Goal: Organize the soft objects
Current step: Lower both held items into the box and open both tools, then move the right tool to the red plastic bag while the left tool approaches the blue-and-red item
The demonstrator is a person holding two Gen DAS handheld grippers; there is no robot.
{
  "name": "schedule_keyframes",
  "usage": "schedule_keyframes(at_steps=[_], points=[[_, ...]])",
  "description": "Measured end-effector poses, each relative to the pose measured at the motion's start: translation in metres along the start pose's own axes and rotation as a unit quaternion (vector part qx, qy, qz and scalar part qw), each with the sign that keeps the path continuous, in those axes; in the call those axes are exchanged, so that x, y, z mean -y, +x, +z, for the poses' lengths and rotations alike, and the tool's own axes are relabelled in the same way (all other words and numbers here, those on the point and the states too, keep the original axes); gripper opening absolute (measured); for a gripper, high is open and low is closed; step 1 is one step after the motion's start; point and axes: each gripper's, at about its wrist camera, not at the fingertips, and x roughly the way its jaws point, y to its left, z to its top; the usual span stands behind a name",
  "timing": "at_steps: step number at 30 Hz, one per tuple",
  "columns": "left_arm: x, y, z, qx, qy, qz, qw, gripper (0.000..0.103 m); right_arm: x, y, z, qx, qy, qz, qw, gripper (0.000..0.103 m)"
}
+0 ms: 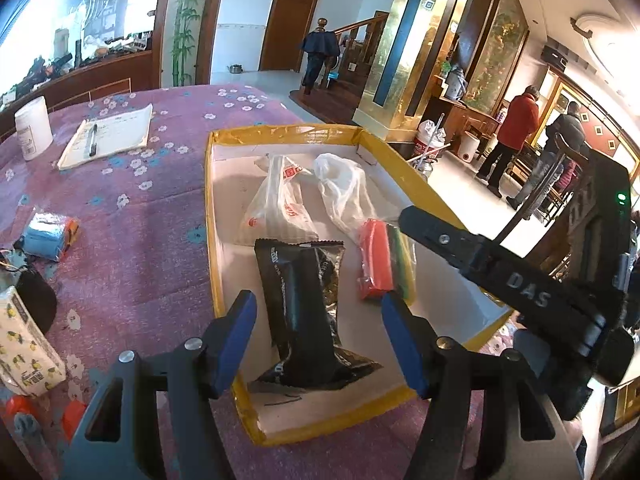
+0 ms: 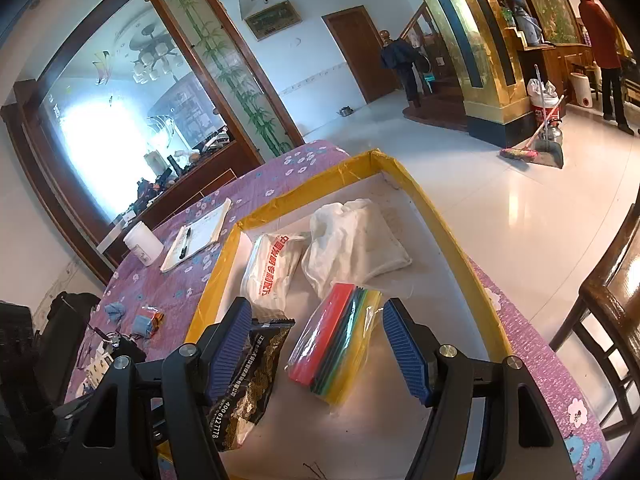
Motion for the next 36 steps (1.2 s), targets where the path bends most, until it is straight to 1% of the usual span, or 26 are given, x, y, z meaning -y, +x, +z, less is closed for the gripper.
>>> schedule_keyframes(at_steps=[8,10,12,14,18,22,25,27,30,34,36], points=[[0.003,-0.021,-0.005,-0.002,0.009,-0.003,1.0,0.067,-0.001,-0.001,0.0,0.0,-0.003,-0.003,1.0,0.072],[0.003,-0.03,-0.006,0.004,0.012,-0.006,0.9999,0.068,-0.002,0.0,0.0,-0.005,-0.006,-0.006,1.0,0.072],[0.002,-0.04,-0.007,0.011,0.016,-0.007,0.9998,0.07,-0.004,-0.004,0.0,-0.002,-0.007,-0.01,1.0,0.072],[0.001,-0.048,-0.009,0.018,0.021,-0.006,0.9996,0.07,-0.007,-0.012,-0.001,0.003,-0.006,-0.005,1.0,0.072],[-0.005,-0.063,-0.014,0.028,0.02,-0.01,0.9993,0.071,-0.022,-0.026,-0.005,0.009,-0.011,0.01,1.0,0.073],[-0.013,-0.078,-0.023,0.036,0.02,-0.015,0.999,0.071,-0.049,-0.039,-0.014,0.01,-0.035,0.028,0.999,0.076],[-0.022,-0.095,-0.033,0.055,0.034,-0.001,0.9979,0.071,-0.069,-0.045,-0.026,0.006,-0.053,0.046,0.998,0.077],[-0.031,-0.107,-0.038,0.067,0.035,0.008,0.9971,0.072,-0.083,-0.045,-0.033,0.0,-0.066,0.057,0.996,0.077],[-0.054,-0.125,-0.048,0.084,0.021,0.02,0.9961,0.075,-0.1,-0.043,-0.044,-0.011,-0.079,0.072,0.994,0.077],[-0.092,-0.142,-0.06,0.102,-0.007,0.051,0.9934,0.076,-0.122,-0.036,-0.058,-0.024,-0.099,0.087,0.991,0.078],[-0.11,-0.148,-0.065,0.104,-0.02,0.063,0.9924,0.076,-0.13,-0.033,-0.065,-0.032,-0.108,0.091,0.989,0.078]])
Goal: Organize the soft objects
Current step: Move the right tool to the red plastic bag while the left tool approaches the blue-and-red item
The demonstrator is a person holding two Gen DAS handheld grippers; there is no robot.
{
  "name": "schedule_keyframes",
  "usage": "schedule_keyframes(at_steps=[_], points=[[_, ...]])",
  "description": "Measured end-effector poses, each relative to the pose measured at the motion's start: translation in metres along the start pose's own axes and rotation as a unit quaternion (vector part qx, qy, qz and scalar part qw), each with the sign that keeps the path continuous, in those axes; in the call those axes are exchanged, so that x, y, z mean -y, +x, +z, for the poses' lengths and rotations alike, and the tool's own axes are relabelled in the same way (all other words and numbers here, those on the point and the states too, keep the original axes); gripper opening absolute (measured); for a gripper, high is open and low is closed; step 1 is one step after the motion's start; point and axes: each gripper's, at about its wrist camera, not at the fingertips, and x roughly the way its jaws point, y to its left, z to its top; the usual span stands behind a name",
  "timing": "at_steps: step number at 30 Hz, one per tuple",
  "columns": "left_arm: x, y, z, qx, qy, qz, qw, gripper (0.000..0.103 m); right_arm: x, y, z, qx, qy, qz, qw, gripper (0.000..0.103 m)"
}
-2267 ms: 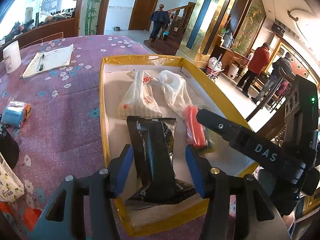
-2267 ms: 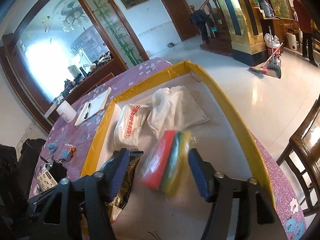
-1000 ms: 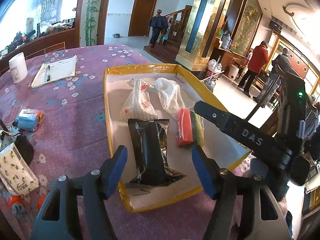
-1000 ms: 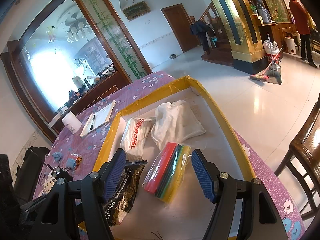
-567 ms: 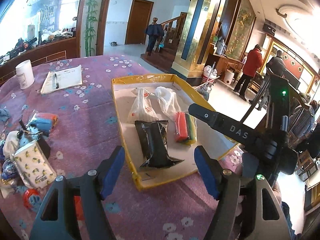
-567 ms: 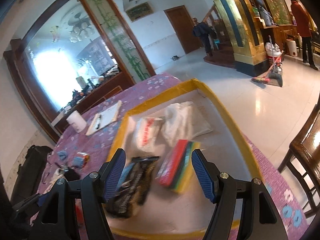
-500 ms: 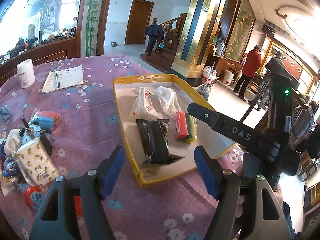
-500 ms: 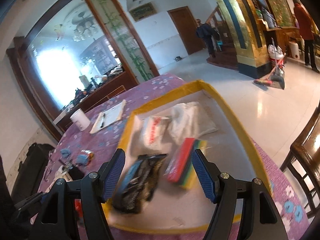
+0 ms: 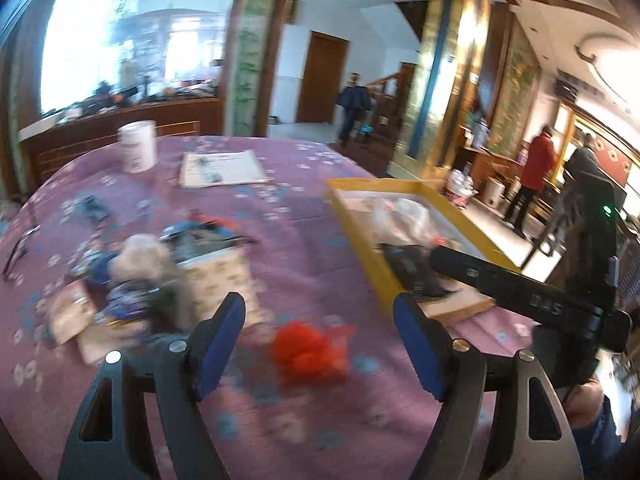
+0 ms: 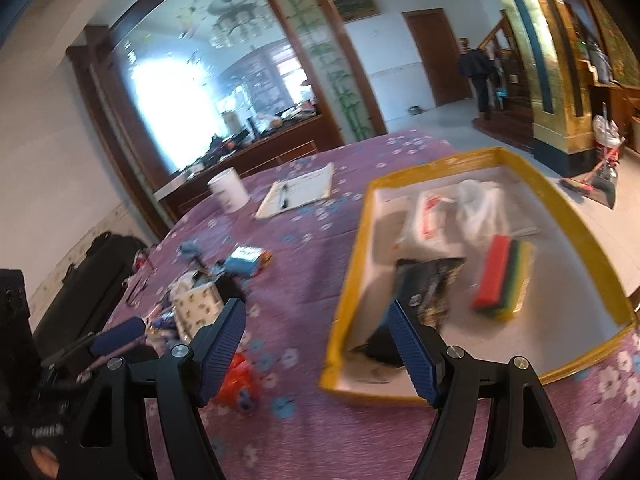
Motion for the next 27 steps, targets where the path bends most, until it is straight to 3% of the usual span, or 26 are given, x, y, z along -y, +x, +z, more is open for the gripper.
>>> schedule_keyframes(at_steps=[4,9,14,19,25,27], points=[[-0.04,-0.015,-0.005,0.006,-0.019,0.035,0.9992,0.076,-0.013,0.007,-0.006,-0.014,-0.018,0.008,1.0,0.078],[-0.102,-0.023,-0.013,0.004,-0.087,0.066,0.994,0.076,-0.023,0.011,-0.013,-0.026,-0.029,0.022,0.999,0.079],[-0.151,-0.009,-0.024,-0.01,-0.177,0.054,0.9827,0.076,-0.041,0.024,-0.021,-0.057,-0.046,0.049,0.996,0.079],[-0.148,-0.003,-0.025,-0.02,-0.178,0.041,0.9829,0.076,-0.072,0.046,-0.035,-0.103,-0.092,0.067,0.988,0.079],[-0.143,0.004,-0.025,-0.033,-0.166,0.027,0.9852,0.076,-0.1,0.09,-0.051,-0.172,-0.153,-0.005,0.973,0.079],[-0.142,0.004,-0.026,-0.036,-0.164,0.018,0.9856,0.076,-0.101,0.101,-0.054,-0.187,-0.156,-0.012,0.97,0.079]])
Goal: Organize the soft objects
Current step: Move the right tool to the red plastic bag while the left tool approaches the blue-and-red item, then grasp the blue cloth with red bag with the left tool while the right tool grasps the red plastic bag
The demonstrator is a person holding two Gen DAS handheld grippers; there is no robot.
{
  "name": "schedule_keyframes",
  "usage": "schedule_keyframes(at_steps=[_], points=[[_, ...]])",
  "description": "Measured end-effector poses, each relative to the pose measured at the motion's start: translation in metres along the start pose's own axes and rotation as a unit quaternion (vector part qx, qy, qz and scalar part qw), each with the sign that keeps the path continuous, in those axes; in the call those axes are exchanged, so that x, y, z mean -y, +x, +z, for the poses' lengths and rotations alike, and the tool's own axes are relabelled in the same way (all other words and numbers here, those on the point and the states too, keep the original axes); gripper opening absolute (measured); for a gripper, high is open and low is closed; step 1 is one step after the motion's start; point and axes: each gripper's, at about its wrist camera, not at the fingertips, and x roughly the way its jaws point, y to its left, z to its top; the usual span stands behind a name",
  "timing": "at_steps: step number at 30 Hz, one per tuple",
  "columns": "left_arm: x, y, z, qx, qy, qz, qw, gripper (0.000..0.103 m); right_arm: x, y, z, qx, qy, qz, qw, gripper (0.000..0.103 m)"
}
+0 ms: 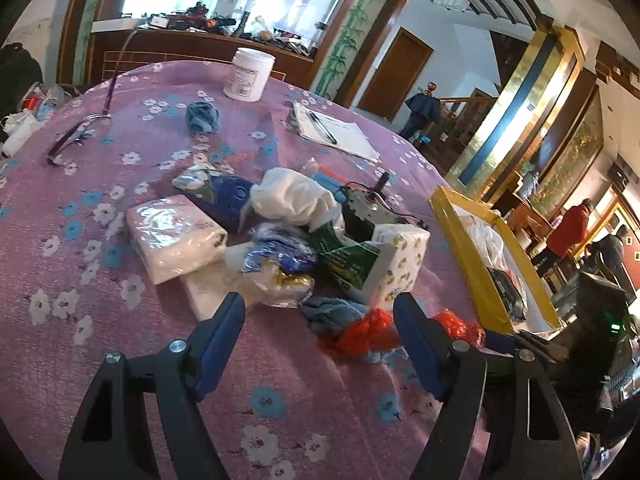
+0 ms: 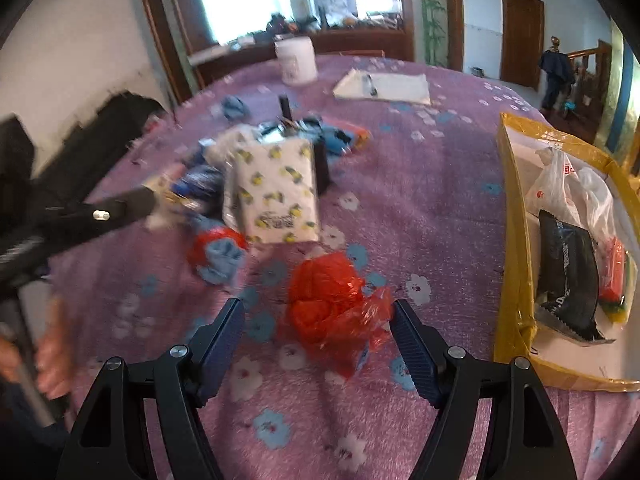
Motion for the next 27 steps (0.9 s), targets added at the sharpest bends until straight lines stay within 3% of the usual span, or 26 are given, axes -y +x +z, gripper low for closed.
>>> schedule_keyframes(at_steps=[2,3,4,11,13,16,17,21,27], points=[[0.002,0.003,-0.001,-0.009,0.004,-0.01,0.9999,0.076,0.003,0.006,0.001,-0.009,0.009,0.011,1.0,0.073],[0.003,0.004,-0.001,-0.011,0.006,-0.009,0.9999,0.076,0.005,0.005,0.001,-0.005,0.01,0.016,1.0,0.047],[0.004,0.005,-0.002,-0.012,0.008,-0.007,0.9999,0.076,0.004,0.007,0.002,-0.011,0.005,0.009,1.0,0.04],[0.004,0.007,-0.003,-0.019,0.009,-0.006,0.9998,0.076,-0.01,0.022,0.023,-0.009,0.009,0.003,1.0,0.04],[0.002,0.008,-0.003,-0.024,0.005,-0.01,0.9997,0.076,-0.023,0.026,0.022,-0.011,-0.003,0.04,0.999,0.04],[0.0,0.009,-0.003,-0.028,-0.001,-0.016,0.9995,0.076,-0.042,0.016,0.013,-0.008,-0.031,0.147,0.989,0.041],[0.0,0.009,-0.003,-0.029,-0.001,-0.018,0.9994,0.076,-0.041,0.013,0.011,-0.004,-0.031,0.149,0.988,0.041],[0.005,0.012,-0.005,-0.036,0.01,-0.017,0.9991,0.076,-0.019,-0.004,0.004,0.025,-0.022,0.079,0.996,0.041],[0.019,0.023,-0.013,-0.056,0.059,0.029,0.9963,0.076,0.026,-0.005,-0.004,0.038,0.051,0.103,0.993,0.041]])
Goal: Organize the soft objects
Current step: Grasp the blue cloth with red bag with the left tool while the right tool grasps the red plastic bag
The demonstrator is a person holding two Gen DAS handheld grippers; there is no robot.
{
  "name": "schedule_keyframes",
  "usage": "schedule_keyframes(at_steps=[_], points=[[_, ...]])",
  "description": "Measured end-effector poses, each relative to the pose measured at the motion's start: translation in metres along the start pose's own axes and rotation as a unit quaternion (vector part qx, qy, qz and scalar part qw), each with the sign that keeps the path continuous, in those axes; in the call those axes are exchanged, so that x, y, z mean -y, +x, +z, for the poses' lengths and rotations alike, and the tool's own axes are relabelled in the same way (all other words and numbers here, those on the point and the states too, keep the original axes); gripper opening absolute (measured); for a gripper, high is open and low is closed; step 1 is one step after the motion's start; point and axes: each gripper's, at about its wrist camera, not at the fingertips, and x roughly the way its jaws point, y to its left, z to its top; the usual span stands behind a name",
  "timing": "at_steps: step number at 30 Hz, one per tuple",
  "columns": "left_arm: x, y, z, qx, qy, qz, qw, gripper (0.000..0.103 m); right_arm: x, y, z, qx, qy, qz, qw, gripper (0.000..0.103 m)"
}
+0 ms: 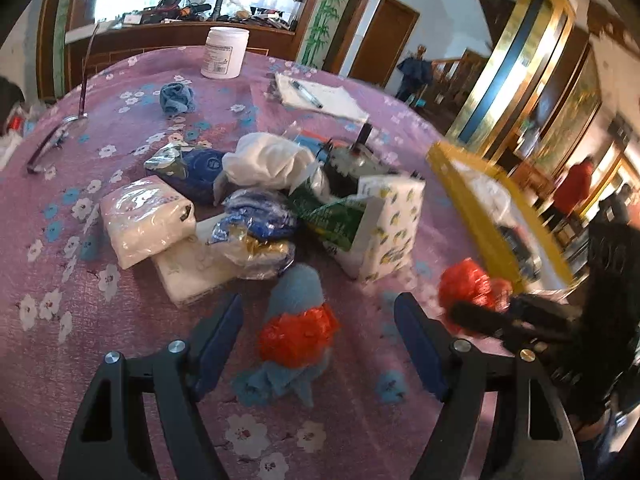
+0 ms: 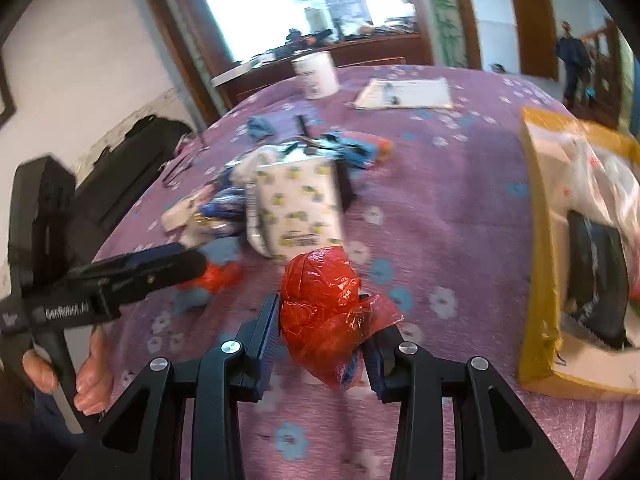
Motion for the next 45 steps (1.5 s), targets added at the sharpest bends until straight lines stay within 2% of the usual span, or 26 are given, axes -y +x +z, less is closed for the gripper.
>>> schedule_keyframes(at_steps=[2,3,4,6,10,13,17,20,35,45], points=[[0.003,0.006,-0.002,-0.011,0.009,0.011,0.9998,0.076,0.002,-0.004,0.001,0.011,0.002,0.004,1.0,0.041],[0.003,0.008,-0.002,-0.015,0.011,0.014,0.9997,0.07,0.001,-0.004,0.002,0.011,-0.002,0.005,1.0,0.041],[0.002,0.011,-0.003,-0.022,0.011,0.016,0.9996,0.055,-0.001,-0.004,0.003,0.011,-0.006,0.007,1.0,0.041],[0.0,0.022,-0.004,-0.045,0.008,0.025,0.9986,0.035,-0.005,-0.008,0.002,0.019,-0.013,0.008,1.0,0.041],[0.003,0.02,-0.006,-0.042,0.015,0.025,0.9987,0.033,-0.006,-0.009,0.001,0.025,-0.014,0.013,1.0,0.041],[0.003,0.008,-0.006,-0.016,0.011,0.011,0.9998,0.033,-0.007,-0.011,0.0,0.031,-0.015,0.015,0.999,0.041],[0.019,-0.011,-0.006,0.034,0.045,-0.003,0.9984,0.033,-0.007,-0.014,-0.001,0.035,-0.015,0.012,0.999,0.041],[0.027,-0.017,-0.007,0.049,0.06,-0.011,0.9969,0.033,-0.006,-0.016,-0.002,0.04,-0.014,0.009,0.999,0.041],[0.028,-0.024,-0.006,0.058,0.045,-0.012,0.9973,0.033,-0.002,-0.036,-0.007,0.07,-0.002,-0.008,0.998,0.041],[0.07,-0.026,-0.011,0.051,0.075,-0.027,0.9956,0.034,0.009,-0.078,-0.009,0.111,0.014,-0.008,0.994,0.042]])
